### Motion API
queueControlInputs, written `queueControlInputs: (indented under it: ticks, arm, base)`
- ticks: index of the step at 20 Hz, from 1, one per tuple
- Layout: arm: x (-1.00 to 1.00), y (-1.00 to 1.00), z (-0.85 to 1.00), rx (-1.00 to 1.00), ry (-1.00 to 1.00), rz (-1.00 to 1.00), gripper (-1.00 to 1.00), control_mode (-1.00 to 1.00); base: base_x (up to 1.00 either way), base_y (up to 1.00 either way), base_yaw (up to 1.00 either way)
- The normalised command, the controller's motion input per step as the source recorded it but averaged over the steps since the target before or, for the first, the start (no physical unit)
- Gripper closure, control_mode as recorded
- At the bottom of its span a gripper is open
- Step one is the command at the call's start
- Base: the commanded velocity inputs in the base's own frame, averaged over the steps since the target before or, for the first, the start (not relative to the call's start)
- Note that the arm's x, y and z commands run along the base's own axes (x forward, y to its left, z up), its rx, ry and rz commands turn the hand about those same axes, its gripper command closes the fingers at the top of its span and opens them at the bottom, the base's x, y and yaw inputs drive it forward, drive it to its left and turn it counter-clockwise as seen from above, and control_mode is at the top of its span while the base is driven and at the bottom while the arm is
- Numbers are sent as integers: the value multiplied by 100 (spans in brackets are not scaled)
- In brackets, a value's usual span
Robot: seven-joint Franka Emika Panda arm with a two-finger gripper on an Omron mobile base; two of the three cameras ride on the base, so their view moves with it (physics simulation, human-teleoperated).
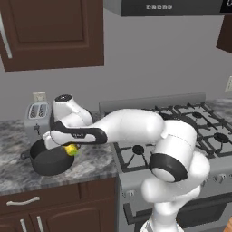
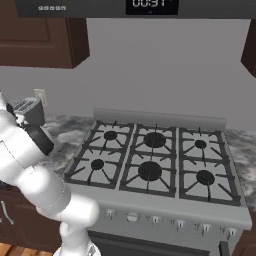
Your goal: Turn on the sink faucet. Then move the corn from the counter to the sink. Turn off the sink. Move the vegetable from the sink to the pot next to the stove. Finally move the pot to the rear center burner.
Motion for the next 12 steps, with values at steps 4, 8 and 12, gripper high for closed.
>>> queueControlInputs:
  ticks: [4,8,12]
  arm:
    - [6,29,-11,-1,0,0,100,-100]
    - [5,14,-29,-7,0,-1,100,-100]
    - [9,1,-21,-2,0,-2,100,-100]
  base:
    - [0,0,0]
    - [0,0,0]
    - [0,0,0]
